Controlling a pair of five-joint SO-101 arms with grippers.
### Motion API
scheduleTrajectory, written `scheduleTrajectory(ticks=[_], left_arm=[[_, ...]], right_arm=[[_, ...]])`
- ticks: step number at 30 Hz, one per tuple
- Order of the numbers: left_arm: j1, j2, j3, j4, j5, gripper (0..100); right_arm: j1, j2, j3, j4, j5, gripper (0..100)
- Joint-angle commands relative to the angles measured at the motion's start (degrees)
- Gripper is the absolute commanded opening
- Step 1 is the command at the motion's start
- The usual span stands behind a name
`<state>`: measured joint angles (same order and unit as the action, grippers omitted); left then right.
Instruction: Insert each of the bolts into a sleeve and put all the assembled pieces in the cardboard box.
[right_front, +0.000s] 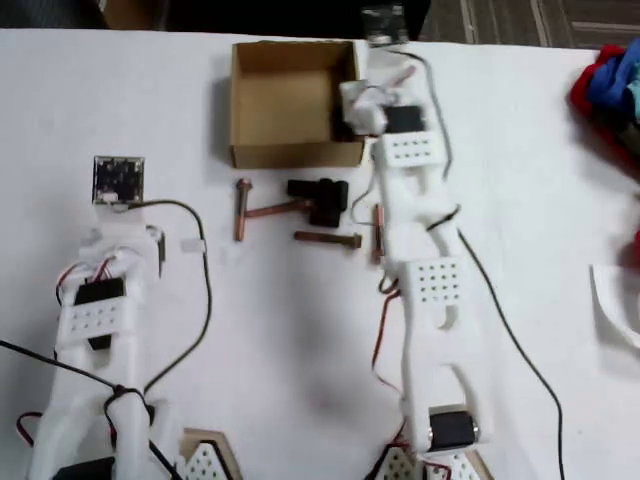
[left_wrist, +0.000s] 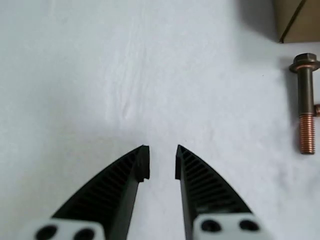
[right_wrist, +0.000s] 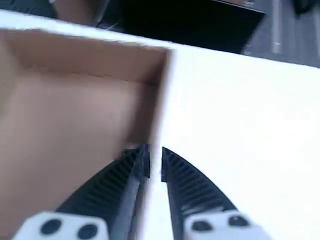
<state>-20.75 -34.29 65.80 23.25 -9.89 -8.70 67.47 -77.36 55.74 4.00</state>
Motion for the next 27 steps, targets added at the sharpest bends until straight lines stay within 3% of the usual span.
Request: scheduleTrajectory(ticks=[1, 12, 27], left_arm=[[0.0, -0.35, -0.04, -1.14, 0.09, 11], [0.0, -0.35, -0.04, -1.14, 0.09, 11], [0.0, -0.35, -0.04, -1.14, 0.09, 11]], right_arm=[[2.95, -1.8, -1.93, -0.84, 0.44, 1.9], [1.19, 10.51, -2.55, -2.68, 0.53, 1.9], [-3.65, 10.68, -6.59, 2.86, 0.53, 1.9]])
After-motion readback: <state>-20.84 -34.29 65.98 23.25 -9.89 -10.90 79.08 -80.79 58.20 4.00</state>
